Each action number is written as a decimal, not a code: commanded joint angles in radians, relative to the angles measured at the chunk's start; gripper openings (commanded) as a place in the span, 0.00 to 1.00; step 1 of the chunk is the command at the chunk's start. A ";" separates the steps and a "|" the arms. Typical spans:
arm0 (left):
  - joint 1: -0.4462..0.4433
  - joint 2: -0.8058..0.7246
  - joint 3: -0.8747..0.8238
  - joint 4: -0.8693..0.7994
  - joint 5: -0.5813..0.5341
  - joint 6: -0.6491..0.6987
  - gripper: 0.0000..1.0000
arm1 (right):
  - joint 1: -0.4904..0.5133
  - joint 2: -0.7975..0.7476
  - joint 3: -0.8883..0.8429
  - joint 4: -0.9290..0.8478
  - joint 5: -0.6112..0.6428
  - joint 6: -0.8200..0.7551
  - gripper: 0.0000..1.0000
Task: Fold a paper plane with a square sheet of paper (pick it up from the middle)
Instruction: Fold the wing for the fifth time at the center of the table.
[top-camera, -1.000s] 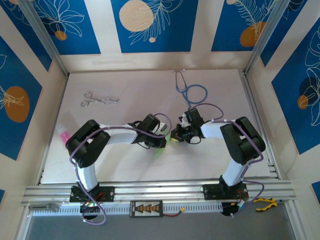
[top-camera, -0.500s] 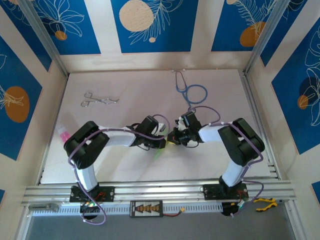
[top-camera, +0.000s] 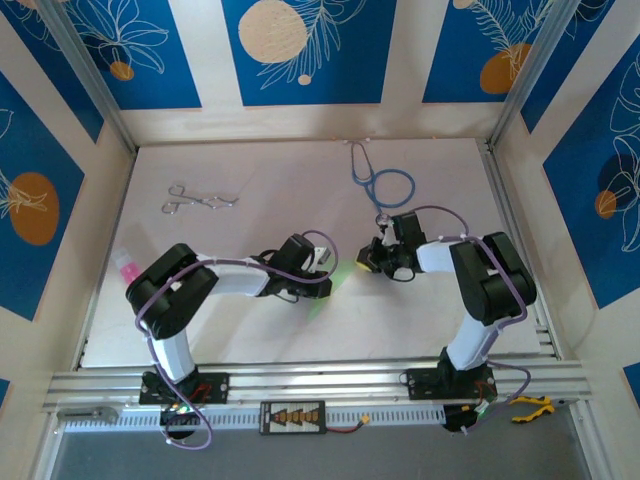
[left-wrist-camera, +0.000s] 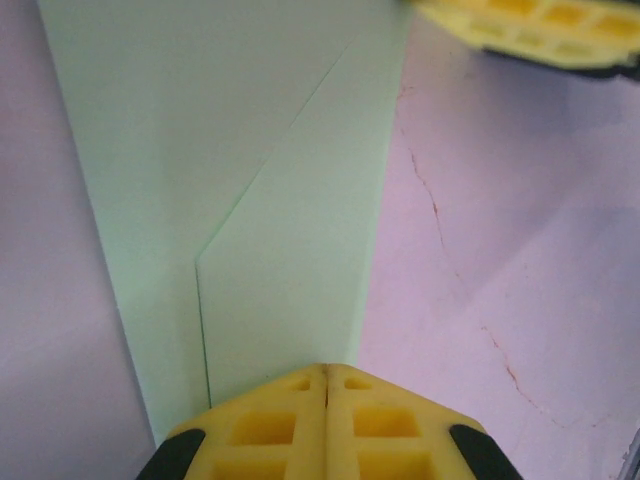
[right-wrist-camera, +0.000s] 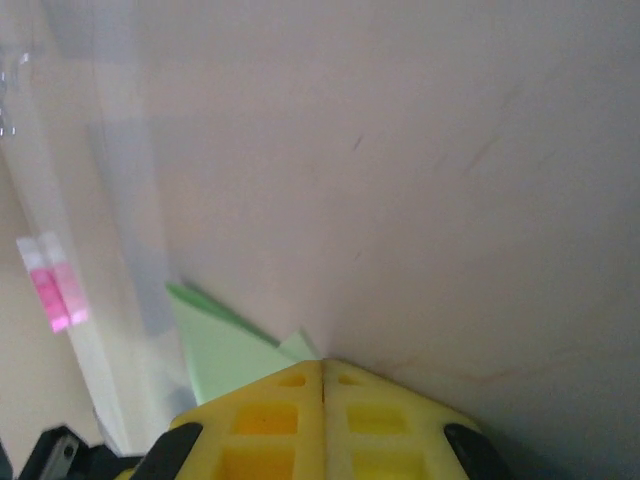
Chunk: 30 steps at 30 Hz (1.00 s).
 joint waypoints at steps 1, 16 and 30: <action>-0.017 0.014 -0.051 -0.095 -0.010 -0.021 0.00 | -0.039 -0.006 0.006 -0.015 0.021 0.005 0.04; -0.030 0.017 -0.088 0.115 -0.104 -0.269 0.00 | 0.105 -0.215 -0.098 -0.034 0.039 0.032 0.11; -0.052 -0.083 -0.069 0.144 -0.163 -0.266 0.11 | 0.164 -0.204 -0.103 -0.055 0.070 0.064 0.13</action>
